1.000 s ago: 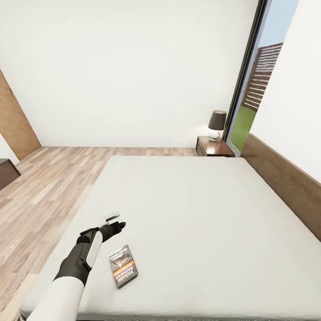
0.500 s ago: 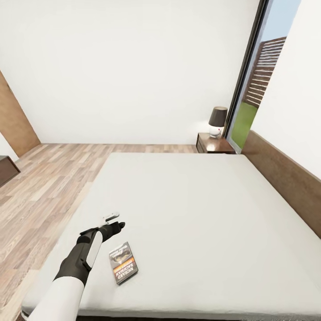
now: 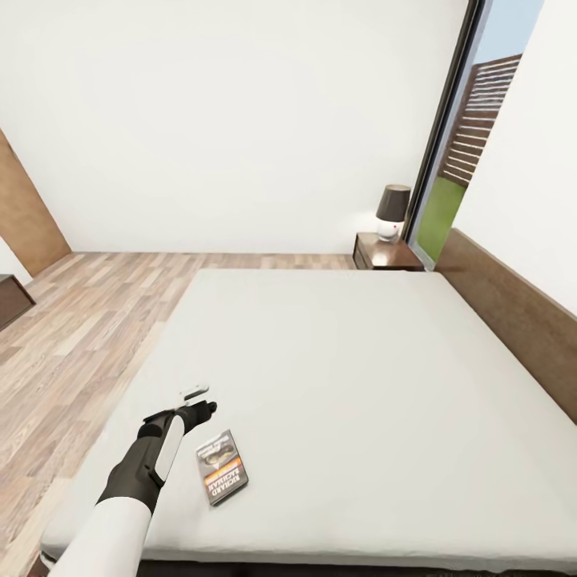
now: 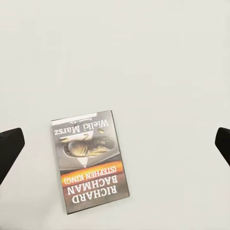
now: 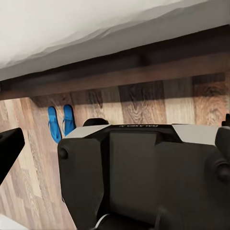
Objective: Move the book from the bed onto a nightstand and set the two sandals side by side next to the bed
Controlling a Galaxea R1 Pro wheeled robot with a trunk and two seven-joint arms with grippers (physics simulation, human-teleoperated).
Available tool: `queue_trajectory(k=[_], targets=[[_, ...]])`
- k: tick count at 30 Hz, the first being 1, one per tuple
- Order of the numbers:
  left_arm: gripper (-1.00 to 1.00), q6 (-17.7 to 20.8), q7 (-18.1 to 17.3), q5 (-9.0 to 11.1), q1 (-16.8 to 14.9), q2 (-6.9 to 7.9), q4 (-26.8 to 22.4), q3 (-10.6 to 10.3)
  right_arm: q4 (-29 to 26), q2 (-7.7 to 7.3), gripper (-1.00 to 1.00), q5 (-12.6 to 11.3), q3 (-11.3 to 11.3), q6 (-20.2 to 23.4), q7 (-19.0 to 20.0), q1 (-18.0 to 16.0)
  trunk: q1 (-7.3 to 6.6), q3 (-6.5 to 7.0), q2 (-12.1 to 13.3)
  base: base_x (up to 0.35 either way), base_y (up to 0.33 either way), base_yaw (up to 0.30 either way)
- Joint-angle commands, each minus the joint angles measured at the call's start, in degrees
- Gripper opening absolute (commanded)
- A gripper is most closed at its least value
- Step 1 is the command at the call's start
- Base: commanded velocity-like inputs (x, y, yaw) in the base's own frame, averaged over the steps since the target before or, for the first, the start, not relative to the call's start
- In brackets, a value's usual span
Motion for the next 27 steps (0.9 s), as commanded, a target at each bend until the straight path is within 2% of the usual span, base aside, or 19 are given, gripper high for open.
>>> queue_trajectory(k=[1, 27], targets=[[1.0, 0.3, 0.4, 0.6, 0.0, -0.05, -0.1, 0.1, 0.1, -0.02, 1.0, -0.6, 0.1, 0.2, 0.2, 0.0, 0.03, -0.2, -0.1, 0.0, 0.0, 0.0], [1.0, -0.4, 0.4, 0.7, 0.0, -0.05, -0.1, 0.1, 0.1, -0.02, 1.0, -0.6, 0.1, 0.2, 0.2, 0.0, 0.03, -2.54, -0.1, 0.0, 0.0, 0.0]])
